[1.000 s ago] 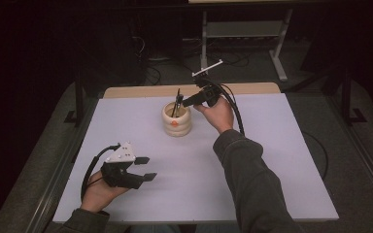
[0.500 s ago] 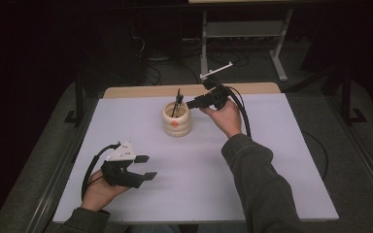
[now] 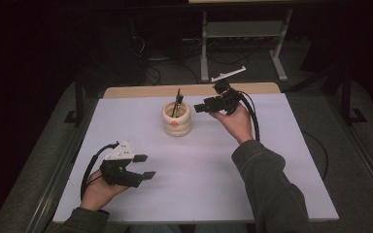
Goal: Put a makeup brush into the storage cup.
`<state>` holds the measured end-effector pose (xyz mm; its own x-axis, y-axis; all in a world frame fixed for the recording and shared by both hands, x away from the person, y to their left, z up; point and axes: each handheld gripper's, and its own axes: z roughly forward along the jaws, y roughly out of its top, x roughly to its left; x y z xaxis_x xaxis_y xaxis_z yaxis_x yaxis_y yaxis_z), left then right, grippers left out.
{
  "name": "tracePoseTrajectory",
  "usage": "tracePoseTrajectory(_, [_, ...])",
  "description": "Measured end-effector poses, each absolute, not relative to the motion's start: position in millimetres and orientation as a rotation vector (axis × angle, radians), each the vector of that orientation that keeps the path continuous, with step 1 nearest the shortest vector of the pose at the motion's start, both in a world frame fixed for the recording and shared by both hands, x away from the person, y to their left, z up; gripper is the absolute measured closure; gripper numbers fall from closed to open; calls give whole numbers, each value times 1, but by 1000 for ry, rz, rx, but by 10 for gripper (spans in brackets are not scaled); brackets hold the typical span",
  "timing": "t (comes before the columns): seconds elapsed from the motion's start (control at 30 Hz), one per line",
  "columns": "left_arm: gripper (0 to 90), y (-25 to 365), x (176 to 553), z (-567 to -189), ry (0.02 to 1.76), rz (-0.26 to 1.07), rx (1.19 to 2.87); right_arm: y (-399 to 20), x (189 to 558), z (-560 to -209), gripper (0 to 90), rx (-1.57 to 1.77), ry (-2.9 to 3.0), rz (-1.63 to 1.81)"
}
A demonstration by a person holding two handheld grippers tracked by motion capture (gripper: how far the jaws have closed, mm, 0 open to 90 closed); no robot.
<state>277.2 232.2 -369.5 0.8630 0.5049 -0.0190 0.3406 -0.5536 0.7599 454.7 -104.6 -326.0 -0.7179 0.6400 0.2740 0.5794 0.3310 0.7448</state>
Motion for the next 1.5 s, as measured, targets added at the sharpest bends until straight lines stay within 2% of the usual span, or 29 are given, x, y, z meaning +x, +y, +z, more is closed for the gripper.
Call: tracePoseTrajectory(1.5, [341, 239, 279, -369, 657, 267, 2179, -149, 420, -330, 313, 1135, 2454, 1389])
